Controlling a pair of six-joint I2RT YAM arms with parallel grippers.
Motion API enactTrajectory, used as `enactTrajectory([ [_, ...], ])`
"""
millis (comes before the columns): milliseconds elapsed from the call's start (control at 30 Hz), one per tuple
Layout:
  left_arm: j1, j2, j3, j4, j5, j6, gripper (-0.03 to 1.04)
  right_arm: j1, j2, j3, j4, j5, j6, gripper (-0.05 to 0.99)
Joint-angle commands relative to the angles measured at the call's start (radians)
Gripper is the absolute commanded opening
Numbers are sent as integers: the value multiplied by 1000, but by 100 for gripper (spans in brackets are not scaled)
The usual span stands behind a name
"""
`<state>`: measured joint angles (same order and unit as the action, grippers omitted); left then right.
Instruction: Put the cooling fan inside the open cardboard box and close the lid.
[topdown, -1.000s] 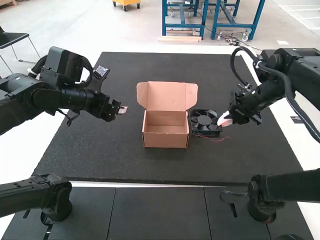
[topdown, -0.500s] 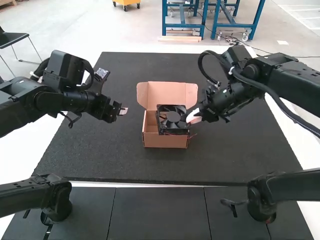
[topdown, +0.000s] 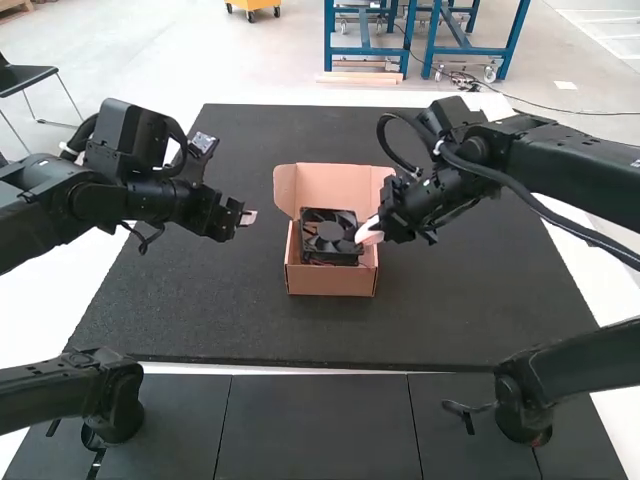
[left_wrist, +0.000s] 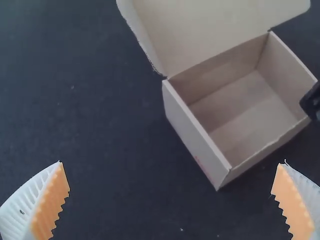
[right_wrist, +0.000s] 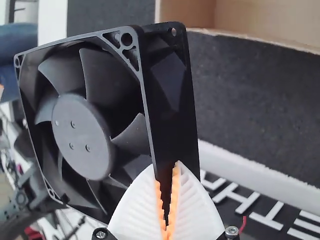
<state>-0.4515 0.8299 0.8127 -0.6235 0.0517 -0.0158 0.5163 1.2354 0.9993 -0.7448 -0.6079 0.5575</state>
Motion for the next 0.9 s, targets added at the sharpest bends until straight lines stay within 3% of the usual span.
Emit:
enactTrajectory([
  [0, 5, -23, 5, 8, -4, -18, 96, 22, 16, 30, 19, 5, 9, -2],
  [467, 7, -23, 5, 11, -4, -36, 96, 51, 139, 47, 131, 80, 25, -2],
  [867, 5, -23, 9, 10, -4, -47, 96, 8, 208, 45, 200, 188, 25, -2],
])
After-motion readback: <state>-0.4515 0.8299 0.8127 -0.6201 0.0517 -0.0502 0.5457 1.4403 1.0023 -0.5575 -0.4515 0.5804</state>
